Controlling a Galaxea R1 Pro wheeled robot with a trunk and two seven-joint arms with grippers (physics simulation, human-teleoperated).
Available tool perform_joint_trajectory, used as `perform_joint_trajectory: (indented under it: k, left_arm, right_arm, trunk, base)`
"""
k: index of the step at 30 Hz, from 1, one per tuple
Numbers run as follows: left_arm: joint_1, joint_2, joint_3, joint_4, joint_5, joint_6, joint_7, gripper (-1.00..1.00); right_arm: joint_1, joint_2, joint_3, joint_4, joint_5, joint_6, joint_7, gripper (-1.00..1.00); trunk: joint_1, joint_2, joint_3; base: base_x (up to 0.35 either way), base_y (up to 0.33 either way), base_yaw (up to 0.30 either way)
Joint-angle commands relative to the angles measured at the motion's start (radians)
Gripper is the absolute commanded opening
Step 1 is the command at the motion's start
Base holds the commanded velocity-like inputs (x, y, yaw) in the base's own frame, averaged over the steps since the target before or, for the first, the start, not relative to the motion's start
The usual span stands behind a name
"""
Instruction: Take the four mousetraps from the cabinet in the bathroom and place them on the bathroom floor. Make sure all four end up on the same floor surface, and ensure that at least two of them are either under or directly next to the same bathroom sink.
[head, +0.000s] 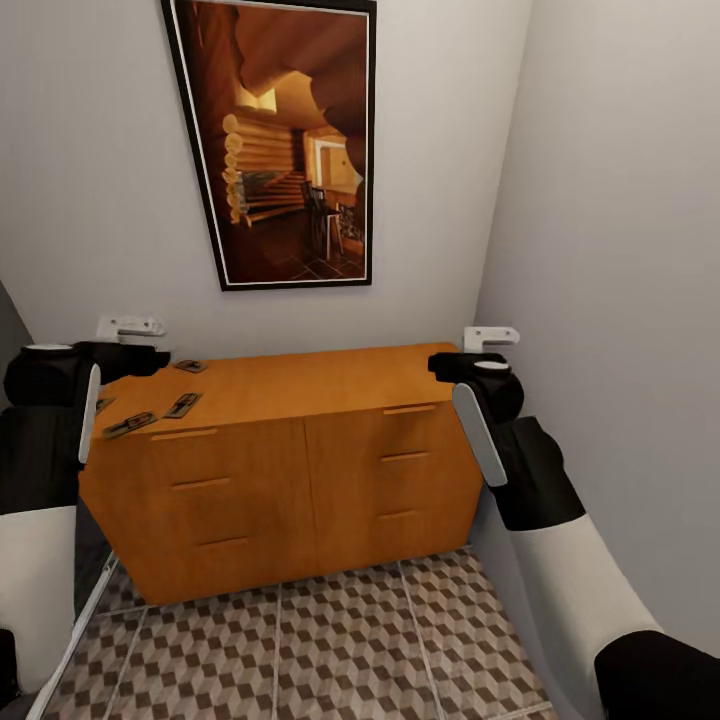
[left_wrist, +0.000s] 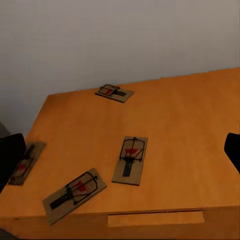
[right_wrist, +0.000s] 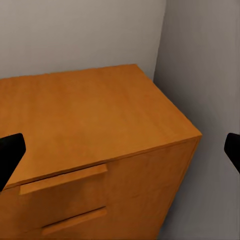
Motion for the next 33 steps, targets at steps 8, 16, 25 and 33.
perform_joint_trajectory:
  k: [8,16,25,33]
  left_arm:
    - [0.006,-0.088,-0.001,0.001,-0.187,0.004,-0.012,1.0]
    - [0.008,-0.179,-0.006,0.002,-0.211,0.002,-0.013,1.0]
    - [0.014,-0.196,-0.001,0.011,-0.208,0.003,-0.014,1.0]
    - [0.023,-0.198,0.026,0.019,-0.206,0.004,-0.015,1.0]
  right_arm:
    - [0.001,0.001,0.008,-0.005,-0.011,0.009,-0.016,1.0]
    - [0.013,0.003,0.009,-0.006,-0.013,0.014,-0.017,1.0]
    - [0.019,0.003,0.008,-0.007,-0.013,0.017,-0.019,1.0]
    - [0.021,0.006,0.009,-0.007,-0.014,0.018,-0.019,1.0]
  trunk:
    - [0.0,-0.001,-0.001]
    - [0.0,-0.001,-0.001]
    - [-0.035,0.062,0.027]
    - [-0.065,0.118,0.052]
  base:
    - [0.0,0.0,0.0]
    - [0.0,0.0,0.0]
    - [0.0,0.0,0.0]
    - [0.0,0.0,0.0]
